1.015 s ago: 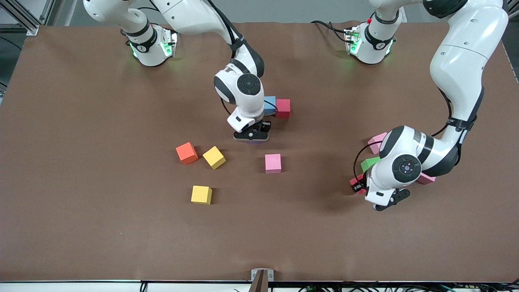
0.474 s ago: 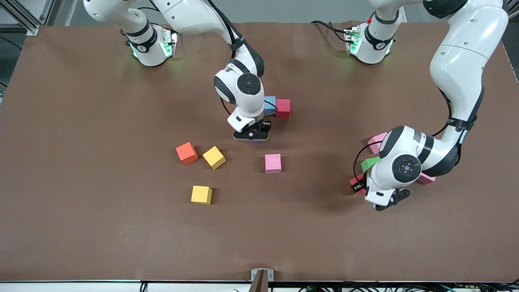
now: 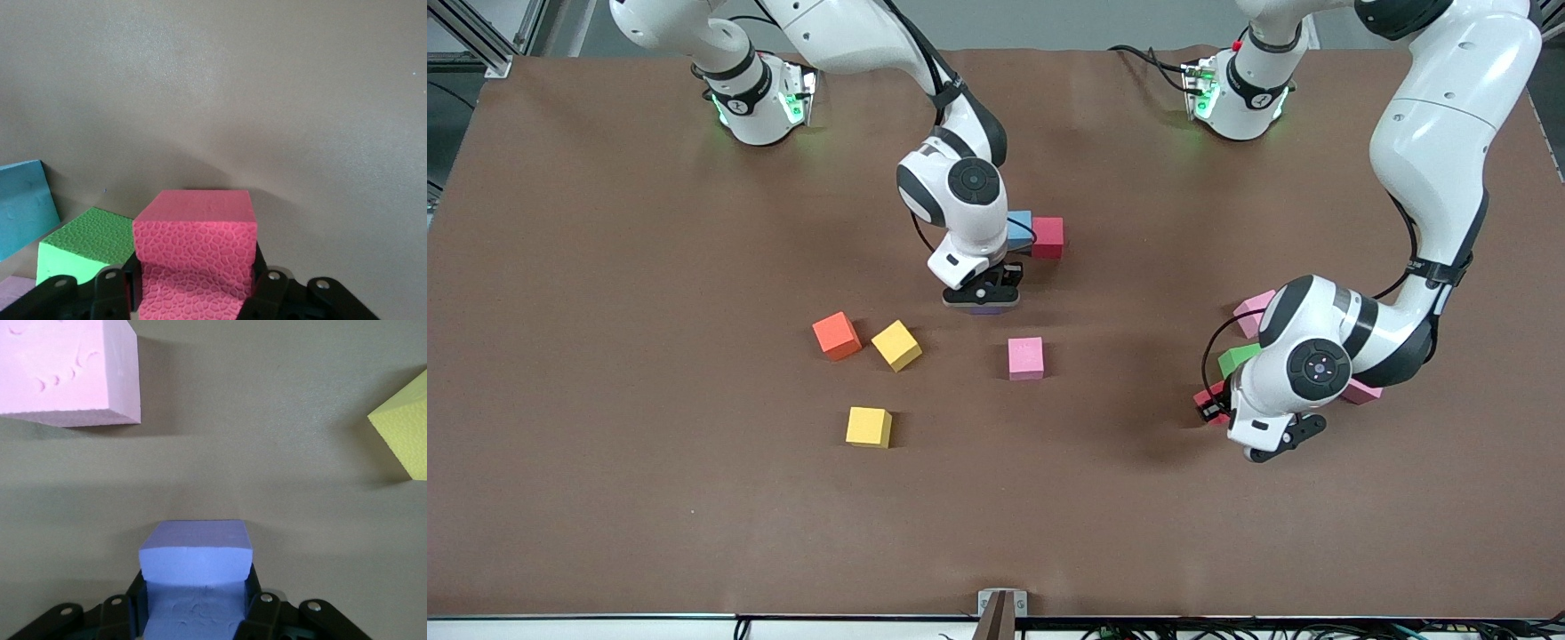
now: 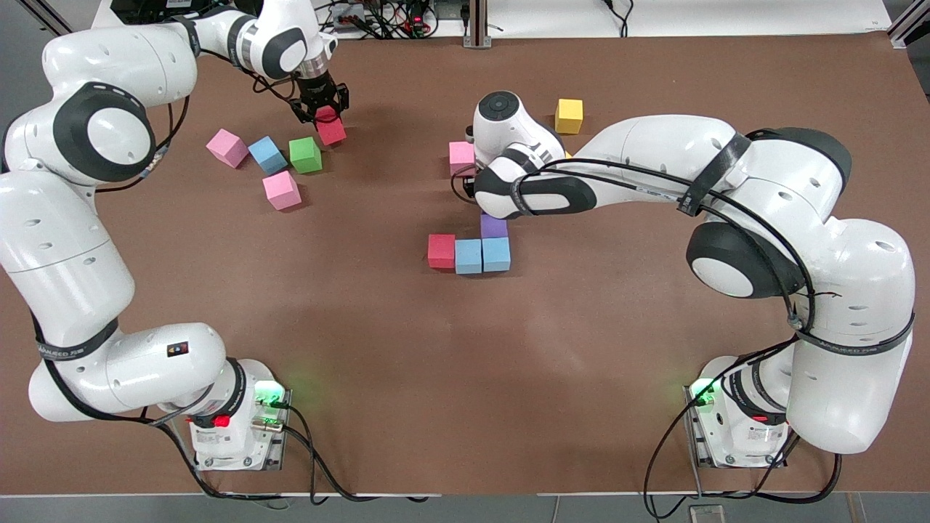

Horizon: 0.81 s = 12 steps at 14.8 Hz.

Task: Arrange 11 blocks into digit 3
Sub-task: 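Lower the purple cube beside the first purple cube with the right gripper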

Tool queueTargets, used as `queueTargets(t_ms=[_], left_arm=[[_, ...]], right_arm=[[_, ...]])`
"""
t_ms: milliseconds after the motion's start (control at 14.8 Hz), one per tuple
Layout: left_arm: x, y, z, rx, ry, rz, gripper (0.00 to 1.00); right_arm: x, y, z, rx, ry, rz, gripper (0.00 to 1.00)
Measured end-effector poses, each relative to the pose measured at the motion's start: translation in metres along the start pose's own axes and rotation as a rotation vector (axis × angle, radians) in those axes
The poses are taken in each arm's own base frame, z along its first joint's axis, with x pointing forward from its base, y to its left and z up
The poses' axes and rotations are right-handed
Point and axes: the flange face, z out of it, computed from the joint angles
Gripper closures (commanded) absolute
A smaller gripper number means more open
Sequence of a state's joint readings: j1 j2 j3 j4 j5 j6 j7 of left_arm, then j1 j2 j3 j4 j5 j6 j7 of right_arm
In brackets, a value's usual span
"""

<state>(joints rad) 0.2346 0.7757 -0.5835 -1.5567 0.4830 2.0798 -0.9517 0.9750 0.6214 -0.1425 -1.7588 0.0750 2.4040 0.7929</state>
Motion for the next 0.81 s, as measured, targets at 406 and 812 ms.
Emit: queueTargets(t_ms=[406,812], left_arm=[[0.0000,0.0000,0.0000,0.000,0.000,0.000,0.61],[0.0000,0.0000,0.0000,0.000,0.000,0.000,0.62]], right_arm=[[-0.0018,-0.0002,0.0013,-0.002,-0.003,-0.004,0.95],[-0.0069,-0.0032,0.0025,-0.004,-0.005,-0.012,0.95]])
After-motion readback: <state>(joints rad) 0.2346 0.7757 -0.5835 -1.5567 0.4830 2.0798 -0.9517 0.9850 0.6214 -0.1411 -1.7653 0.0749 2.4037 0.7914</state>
